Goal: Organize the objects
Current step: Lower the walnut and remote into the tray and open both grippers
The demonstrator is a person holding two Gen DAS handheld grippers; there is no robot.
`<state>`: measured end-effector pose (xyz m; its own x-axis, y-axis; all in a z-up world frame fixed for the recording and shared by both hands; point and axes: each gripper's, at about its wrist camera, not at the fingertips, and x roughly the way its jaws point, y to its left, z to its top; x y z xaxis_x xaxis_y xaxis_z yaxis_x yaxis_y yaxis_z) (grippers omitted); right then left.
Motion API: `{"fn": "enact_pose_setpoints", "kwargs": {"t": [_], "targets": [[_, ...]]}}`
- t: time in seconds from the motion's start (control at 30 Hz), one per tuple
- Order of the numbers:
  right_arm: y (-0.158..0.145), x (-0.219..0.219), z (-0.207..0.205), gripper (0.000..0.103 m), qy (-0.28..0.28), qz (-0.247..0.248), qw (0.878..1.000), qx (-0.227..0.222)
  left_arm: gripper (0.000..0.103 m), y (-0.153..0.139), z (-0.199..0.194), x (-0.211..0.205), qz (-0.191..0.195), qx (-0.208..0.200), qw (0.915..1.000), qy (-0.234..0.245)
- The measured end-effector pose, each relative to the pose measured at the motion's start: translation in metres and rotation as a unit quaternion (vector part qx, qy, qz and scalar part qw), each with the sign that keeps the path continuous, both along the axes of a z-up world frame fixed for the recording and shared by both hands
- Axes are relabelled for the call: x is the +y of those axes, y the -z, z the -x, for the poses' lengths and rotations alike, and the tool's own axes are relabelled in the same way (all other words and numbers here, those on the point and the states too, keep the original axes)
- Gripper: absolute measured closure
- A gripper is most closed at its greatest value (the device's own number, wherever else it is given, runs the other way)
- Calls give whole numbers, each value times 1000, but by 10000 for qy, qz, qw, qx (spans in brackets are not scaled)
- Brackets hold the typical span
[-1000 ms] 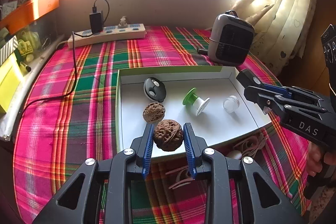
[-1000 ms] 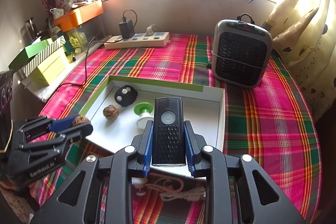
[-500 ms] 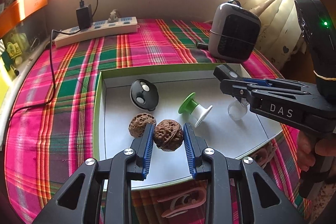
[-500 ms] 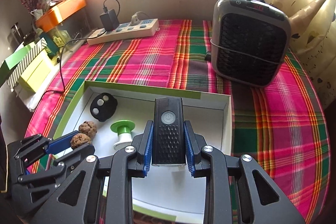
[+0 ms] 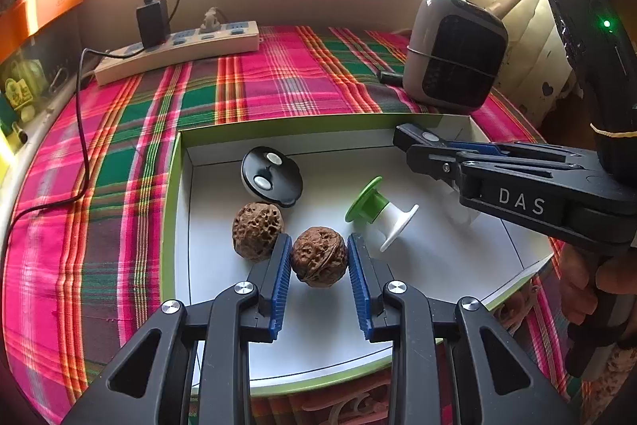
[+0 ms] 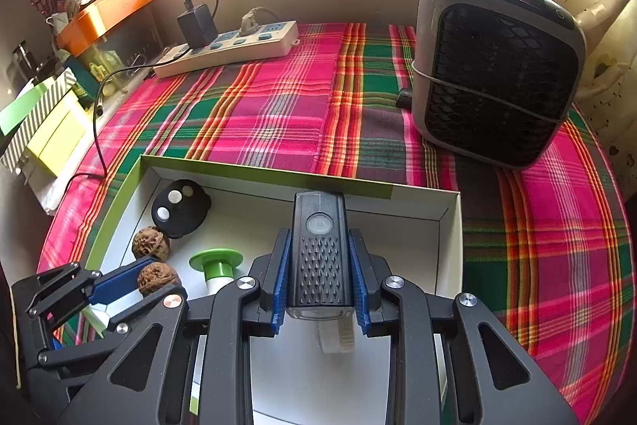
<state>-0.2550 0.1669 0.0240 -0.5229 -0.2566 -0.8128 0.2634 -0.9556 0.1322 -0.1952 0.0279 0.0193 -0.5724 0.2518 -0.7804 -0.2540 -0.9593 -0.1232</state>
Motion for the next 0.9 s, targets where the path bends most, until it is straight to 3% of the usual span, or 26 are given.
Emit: {"fn": "enact_pose_setpoints", "kwargs": {"t": [0.9], "targets": [[12,-14,7,75,-28,34,9999,-104,76,6,2,0,-14,-63,10000,-29]]}}
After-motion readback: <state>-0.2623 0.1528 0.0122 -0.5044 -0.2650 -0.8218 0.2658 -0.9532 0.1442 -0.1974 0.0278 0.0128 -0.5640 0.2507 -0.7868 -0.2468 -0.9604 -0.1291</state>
